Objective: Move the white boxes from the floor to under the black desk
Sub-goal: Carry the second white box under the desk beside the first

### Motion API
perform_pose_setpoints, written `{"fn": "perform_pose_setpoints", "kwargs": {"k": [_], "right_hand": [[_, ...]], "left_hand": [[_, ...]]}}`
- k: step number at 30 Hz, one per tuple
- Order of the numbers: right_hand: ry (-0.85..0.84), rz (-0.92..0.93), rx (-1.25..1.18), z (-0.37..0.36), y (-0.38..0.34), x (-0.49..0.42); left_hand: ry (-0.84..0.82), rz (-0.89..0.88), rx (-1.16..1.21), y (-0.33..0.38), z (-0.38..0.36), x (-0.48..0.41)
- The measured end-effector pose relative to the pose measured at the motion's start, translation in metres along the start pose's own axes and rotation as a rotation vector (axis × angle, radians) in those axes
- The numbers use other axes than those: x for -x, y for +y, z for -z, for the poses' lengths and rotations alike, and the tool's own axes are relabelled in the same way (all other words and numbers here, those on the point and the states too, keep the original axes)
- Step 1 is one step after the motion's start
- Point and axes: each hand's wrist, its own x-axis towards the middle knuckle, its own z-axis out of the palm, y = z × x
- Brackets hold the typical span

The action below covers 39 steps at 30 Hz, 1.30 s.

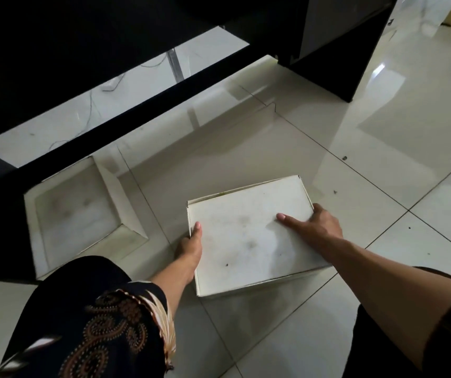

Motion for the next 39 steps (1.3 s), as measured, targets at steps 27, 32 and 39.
{"fn": "perform_pose_setpoints", "kwargs": {"k": [27,32,39], "right_hand": [[0.292,-0.811,-0.603,-0.057,-0.028,0.085],[0.204,-0.807,-0.664,-0.073,-0.044,0.085],[0.268,-0.621,-0.575,-0.057,-0.053,0.045]], "left_hand": [[-0.074,-0.835,-1.352,0.083,-0.020,-0.016],[-0.124,-0.818,-1.363,0.087,-0.016,-0.014],[-0.107,-0.738,-1.293,0.082,-0.004,-0.019]]}}
